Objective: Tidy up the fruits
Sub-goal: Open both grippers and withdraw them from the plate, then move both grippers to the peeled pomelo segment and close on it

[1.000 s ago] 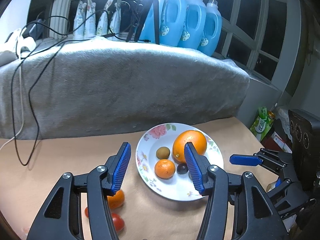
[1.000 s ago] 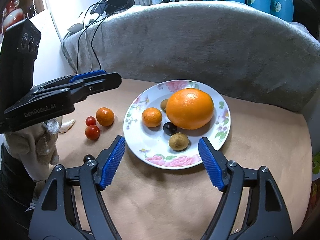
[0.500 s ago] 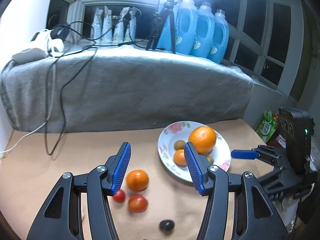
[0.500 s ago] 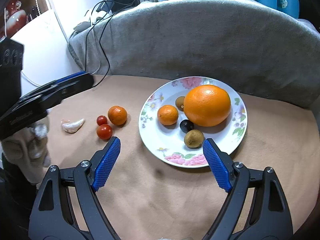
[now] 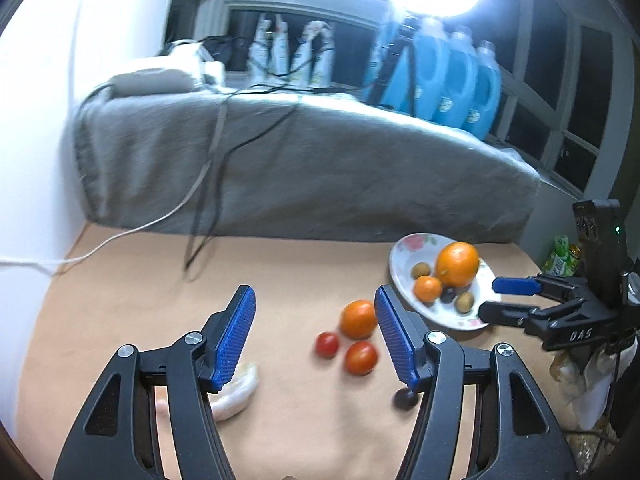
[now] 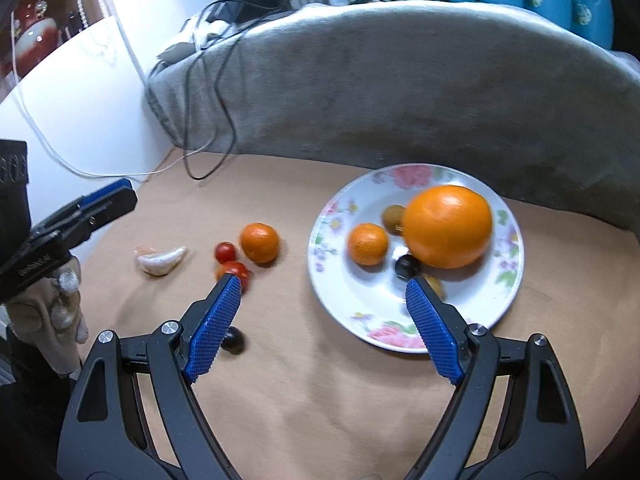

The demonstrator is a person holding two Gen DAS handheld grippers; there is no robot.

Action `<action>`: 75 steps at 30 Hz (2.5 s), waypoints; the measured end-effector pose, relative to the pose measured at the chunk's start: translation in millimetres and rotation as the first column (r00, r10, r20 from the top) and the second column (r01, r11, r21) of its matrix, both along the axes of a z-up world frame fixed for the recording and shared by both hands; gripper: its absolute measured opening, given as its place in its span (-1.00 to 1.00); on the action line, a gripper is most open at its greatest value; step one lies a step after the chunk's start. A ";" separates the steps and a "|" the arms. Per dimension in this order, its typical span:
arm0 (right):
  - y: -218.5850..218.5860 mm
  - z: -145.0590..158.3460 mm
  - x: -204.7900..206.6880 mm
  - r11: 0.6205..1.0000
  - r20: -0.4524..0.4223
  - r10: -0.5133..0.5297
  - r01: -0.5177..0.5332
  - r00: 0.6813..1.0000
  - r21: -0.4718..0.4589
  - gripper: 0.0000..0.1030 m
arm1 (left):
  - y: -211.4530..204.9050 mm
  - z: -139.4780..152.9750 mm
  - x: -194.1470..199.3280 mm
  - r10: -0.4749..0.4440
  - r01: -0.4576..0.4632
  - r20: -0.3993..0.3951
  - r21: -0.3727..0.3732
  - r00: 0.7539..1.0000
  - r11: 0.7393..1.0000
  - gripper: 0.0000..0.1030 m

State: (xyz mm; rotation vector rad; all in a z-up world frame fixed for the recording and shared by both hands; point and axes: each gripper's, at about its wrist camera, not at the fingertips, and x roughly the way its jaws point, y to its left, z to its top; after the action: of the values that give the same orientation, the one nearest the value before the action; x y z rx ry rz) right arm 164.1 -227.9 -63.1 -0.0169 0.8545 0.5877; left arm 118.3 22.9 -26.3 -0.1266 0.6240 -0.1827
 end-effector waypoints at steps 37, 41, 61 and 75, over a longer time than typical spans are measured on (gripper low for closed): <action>147.5 -18.1 16.6 0.962 -0.176 0.273 -0.268 0.946 0.051 0.36 | 103.7 -81.1 -36.3 0.139 -0.170 -0.205 -0.144 0.969 0.975 0.20; 165.7 -28.7 23.8 0.959 -0.235 0.282 -0.271 0.930 0.077 0.35 | 105.1 -82.7 -34.5 0.127 -0.159 -0.209 -0.149 0.970 0.976 0.20; 209.7 -67.3 41.6 0.964 -0.421 0.263 -0.219 0.868 0.150 0.07 | 106.2 -91.7 -21.8 0.074 -0.115 -0.243 -0.161 0.967 0.980 0.21; 219.2 -77.0 41.9 0.970 -0.431 0.244 -0.208 0.869 0.128 -0.23 | 93.7 -92.9 -19.8 0.061 -0.086 -0.228 -0.100 0.972 0.991 0.20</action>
State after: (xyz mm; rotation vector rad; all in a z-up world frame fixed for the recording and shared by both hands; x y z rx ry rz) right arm 206.0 -8.6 -140.2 0.0934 1.2861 0.8657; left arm 98.6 116.6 -119.2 -0.2789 0.8334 -0.1316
